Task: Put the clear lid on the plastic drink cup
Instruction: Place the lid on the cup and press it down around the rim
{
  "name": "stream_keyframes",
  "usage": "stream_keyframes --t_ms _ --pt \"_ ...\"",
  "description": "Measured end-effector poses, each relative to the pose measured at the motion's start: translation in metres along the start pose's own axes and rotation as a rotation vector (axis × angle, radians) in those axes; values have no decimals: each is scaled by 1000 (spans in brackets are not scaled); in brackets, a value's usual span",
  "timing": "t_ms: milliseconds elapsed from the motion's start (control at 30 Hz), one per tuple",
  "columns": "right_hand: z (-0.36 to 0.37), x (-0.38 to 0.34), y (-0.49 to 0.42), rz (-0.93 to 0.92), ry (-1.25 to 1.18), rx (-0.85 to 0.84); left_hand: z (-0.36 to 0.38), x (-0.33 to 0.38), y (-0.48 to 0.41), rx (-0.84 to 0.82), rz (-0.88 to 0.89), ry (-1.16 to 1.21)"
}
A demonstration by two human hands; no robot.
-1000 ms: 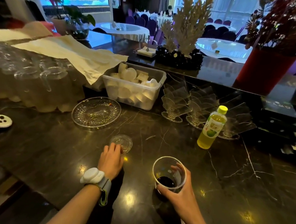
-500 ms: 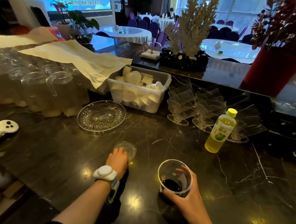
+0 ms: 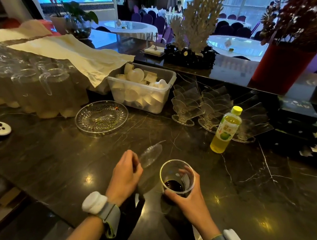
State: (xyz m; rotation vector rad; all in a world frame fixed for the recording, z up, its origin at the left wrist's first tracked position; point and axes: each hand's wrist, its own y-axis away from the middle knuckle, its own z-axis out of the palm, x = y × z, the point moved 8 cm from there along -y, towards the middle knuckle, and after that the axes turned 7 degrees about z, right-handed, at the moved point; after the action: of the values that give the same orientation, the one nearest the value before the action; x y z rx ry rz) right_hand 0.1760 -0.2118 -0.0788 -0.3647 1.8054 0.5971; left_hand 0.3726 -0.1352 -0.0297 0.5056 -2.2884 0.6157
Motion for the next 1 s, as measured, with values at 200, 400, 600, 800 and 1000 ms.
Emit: stream_keyframes --t_ms 200,400,600,800,1000 --pt "-4 0 4 47 48 -80 -6 23 15 -7 -295 784" --pt "-32 -19 10 19 5 -110 25 42 39 -245 -418 893" --pt "-29 -26 7 -1 -111 -72 40 39 40 -330 -448 787" --pt "-29 -24 5 -18 -72 -33 40 37 41 -384 -444 679" --pt "-27 -24 4 -19 -49 -18 40 36 38 -447 -413 548"
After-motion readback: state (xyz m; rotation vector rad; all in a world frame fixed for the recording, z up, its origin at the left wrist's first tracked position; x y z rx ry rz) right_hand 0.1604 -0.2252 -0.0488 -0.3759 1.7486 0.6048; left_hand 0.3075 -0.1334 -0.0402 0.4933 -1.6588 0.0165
